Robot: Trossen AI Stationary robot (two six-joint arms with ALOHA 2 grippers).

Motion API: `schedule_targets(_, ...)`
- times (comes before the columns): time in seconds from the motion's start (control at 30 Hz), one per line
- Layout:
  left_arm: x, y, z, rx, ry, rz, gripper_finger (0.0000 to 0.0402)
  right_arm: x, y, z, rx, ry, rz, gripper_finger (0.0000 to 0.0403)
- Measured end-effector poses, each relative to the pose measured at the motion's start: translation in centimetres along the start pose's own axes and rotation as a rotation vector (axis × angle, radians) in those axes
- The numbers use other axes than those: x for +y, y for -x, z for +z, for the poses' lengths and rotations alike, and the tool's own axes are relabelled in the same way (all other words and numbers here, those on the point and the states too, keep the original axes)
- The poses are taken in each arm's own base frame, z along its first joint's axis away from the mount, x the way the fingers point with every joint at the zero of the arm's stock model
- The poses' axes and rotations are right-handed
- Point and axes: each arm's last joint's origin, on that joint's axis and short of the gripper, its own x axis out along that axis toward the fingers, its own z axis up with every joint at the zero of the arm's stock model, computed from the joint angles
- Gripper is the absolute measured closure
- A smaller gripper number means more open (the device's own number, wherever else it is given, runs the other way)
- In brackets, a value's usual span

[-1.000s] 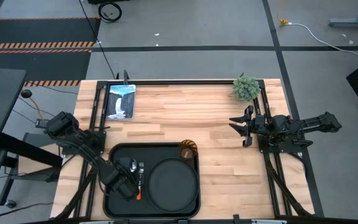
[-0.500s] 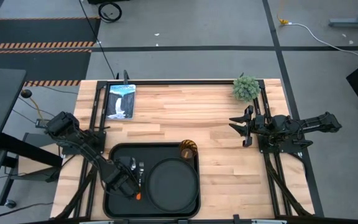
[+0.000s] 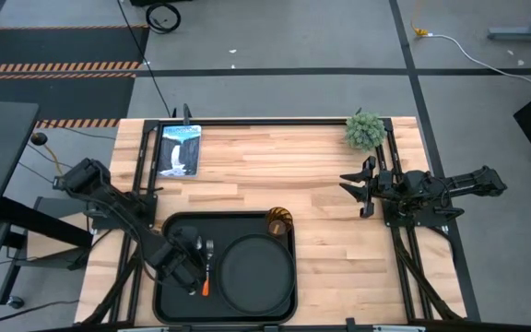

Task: Pick and place plate/cup/fork/spoon on tray
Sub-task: Return to Home Position

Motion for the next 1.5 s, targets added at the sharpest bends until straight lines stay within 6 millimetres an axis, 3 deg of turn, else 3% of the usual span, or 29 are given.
schedule_targets(0.13, -1.4, 1.0, 0.8, -0.191, -0.254, -0.122, 0.0259, 0.0, 0.0, 0.0, 0.0, 0.0, 0.0, 0.0282)
schedule_targets(0.37, -4.0, 2.0, 2.8, -0.722, -0.589, -0.217, 0.026, 0.0, 0.0, 0.0, 0.0, 0.0, 0.0, 0.0282)
schedule_targets(0.67, -5.6, 2.0, 6.2, -1.088, -0.762, 0.013, 0.026, 0.0, 0.0, 0.0, 0.0, 0.0, 0.0, 0.0282)
schedule_targets(0.87, -6.3, 1.4, 9.0, -1.063, -1.082, 0.307, 0.0262, 0.0, 0.0, 0.0, 0.0, 0.0, 0.0, 0.0282)
schedule_targets(0.97, -7.1, 0.9, 10.3, -0.955, -1.244, 0.334, 0.0268, 0.0, 0.0, 0.0, 0.0, 0.0, 0.0, 0.0282)
schedule_targets(1.13, -9.0, 0.6, 11.2, -0.77, -1.535, 0.086, 0.0282, 0.0, 0.0, 0.0, 0.0, 0.0, 0.0, 0.0282)
schedule_targets(1.27, -9.4, 1.1, 11.1, -0.735, -1.693, -0.031, 0.0293, 0.0, 0.0, 0.0, 0.0, 0.0, 0.0, 0.0282)
schedule_targets(1.4, -9.3, 2.9, 11.0, -0.756, -1.735, -0.132, 0.0302, 0.0, 0.0, 0.0, 0.0, 0.0, 0.0, 0.0282)
schedule_targets(1.5, -8.8, 5.3, 10.6, -0.718, -1.744, -0.272, 0.031, 0.0, 0.0, 0.0, -0.001, -0.001, 0.0, 0.0282)
